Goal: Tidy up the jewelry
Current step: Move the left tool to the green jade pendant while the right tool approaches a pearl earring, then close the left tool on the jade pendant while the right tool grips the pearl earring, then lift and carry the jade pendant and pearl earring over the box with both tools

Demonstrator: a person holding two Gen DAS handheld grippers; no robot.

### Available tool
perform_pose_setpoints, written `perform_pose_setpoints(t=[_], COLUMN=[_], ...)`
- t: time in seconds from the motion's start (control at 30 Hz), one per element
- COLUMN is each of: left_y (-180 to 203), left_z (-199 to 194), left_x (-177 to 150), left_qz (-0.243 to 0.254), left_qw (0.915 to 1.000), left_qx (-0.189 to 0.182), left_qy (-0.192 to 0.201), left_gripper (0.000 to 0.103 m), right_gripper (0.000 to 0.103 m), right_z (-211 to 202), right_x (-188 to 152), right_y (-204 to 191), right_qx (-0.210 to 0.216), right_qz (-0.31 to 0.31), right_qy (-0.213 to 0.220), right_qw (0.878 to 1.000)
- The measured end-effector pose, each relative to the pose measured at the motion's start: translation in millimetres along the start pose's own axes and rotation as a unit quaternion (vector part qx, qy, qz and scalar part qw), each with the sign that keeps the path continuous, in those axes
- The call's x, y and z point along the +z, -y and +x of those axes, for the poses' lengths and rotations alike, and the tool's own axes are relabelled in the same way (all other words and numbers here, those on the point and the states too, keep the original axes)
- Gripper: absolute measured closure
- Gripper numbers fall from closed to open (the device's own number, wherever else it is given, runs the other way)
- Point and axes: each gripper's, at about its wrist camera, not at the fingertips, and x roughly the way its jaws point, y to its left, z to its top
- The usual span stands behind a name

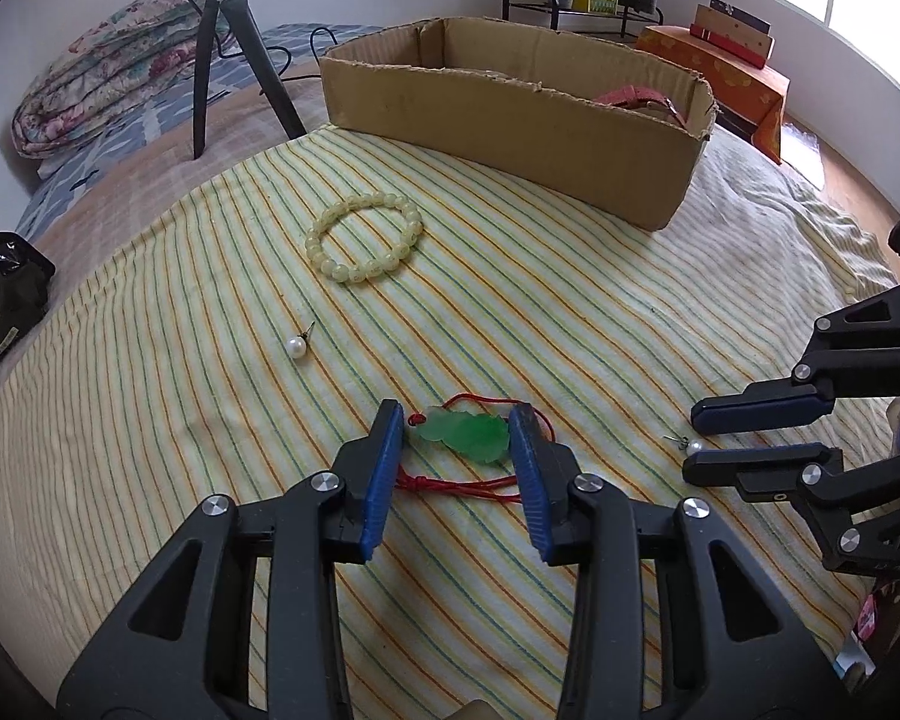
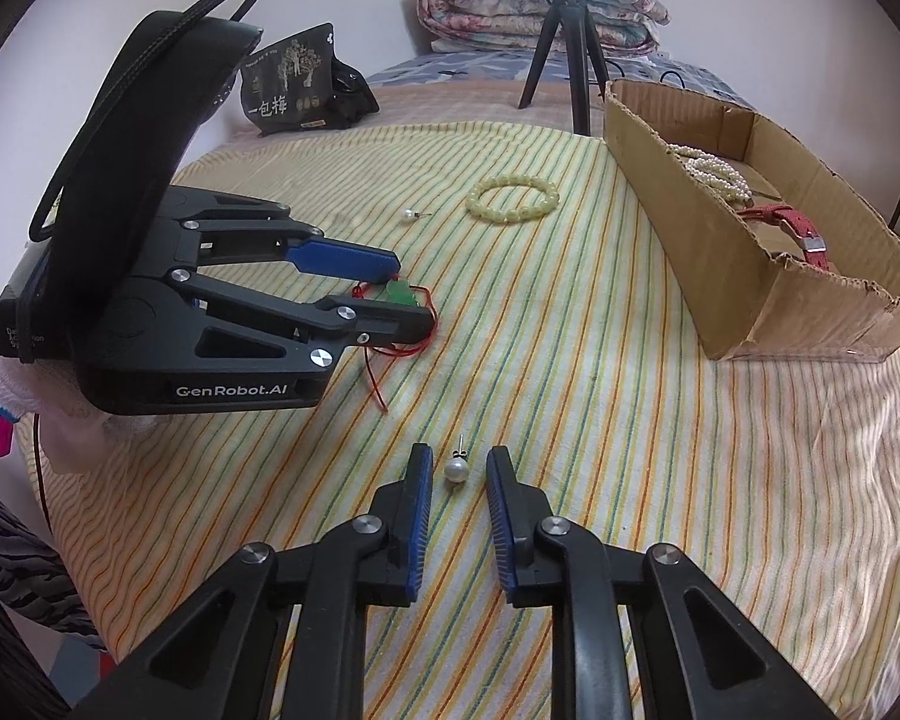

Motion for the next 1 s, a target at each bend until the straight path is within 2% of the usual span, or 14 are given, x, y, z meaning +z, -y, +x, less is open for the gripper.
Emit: perform_pose_setpoints(t=[0.13, 0.5, 0.77, 1.0], left_y=[4, 1, -6, -2], left_z=[-1, -11, -39, -70], left_x=[-1, -1, 6, 12], left_qz=[0.007, -0.014, -0.041, -0.044], left_qw=[0.9999, 0.9997, 0.9982, 0.9965], left_qx=[0.008, 0.012, 0.015, 0.026], left_qy=[0.005, 0.016, 0.041, 0.066], left_gripper=[0.071, 0.071, 0.071, 0.071], right_gripper=[0.096, 0.097, 0.097, 0.097], right_z=[0, -6, -22, -40], right_x=[0, 2, 7, 11], right_y=[0, -2, -2, -6], right_qx=[-0.003, -0.003, -0.009, -0.014], right_qz=[0.001, -0.003, -0.002, -0.007], right_qy=[0.0, 0.011, 0.03, 0.046], right_qw=[1.0, 1.0, 1.0, 0.999])
